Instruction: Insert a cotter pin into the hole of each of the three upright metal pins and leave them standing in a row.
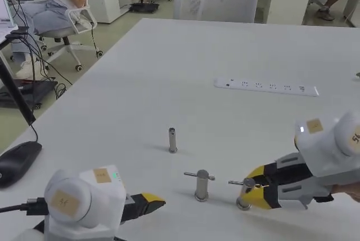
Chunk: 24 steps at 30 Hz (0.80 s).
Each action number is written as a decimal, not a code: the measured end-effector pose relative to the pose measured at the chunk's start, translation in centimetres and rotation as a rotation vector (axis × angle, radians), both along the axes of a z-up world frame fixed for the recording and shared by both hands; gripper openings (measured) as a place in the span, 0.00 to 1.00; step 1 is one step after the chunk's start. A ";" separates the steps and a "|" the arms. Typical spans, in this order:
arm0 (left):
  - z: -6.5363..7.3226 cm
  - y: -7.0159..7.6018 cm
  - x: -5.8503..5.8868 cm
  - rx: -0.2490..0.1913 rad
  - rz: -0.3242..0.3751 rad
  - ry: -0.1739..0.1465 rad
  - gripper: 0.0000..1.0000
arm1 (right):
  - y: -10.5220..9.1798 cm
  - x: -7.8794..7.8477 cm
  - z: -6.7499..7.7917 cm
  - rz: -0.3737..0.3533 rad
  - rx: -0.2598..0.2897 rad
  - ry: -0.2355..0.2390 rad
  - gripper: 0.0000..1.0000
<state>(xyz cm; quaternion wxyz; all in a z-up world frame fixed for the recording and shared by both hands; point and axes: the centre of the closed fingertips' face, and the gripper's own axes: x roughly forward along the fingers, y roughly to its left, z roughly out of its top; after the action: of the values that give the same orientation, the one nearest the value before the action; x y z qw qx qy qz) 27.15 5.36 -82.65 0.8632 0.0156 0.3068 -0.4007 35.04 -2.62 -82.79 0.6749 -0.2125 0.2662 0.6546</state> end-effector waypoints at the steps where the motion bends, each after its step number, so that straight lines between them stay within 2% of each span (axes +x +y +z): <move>1: 0.0 0.0 0.0 0.000 0.000 0.000 0.68 | 0.0 0.0 0.0 -0.005 0.003 0.004 0.18; 8: 0.1 0.4 0.2 0.000 0.004 0.002 0.68 | 0.3 0.2 0.5 -0.025 0.021 0.004 0.23; 14: 0.3 0.8 0.7 0.002 0.004 -0.012 0.68 | 0.1 0.1 1.0 -0.037 0.038 0.006 0.25; 24: 1.0 1.4 2.2 0.003 0.016 -0.037 0.69 | -0.5 -0.2 2.0 -0.083 0.067 -0.004 0.31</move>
<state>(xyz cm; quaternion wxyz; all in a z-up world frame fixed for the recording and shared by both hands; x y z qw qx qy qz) 29.35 6.75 -81.66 0.8720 0.0217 0.2913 -0.3928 34.85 -3.10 -80.79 0.7086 -0.1800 0.2513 0.6342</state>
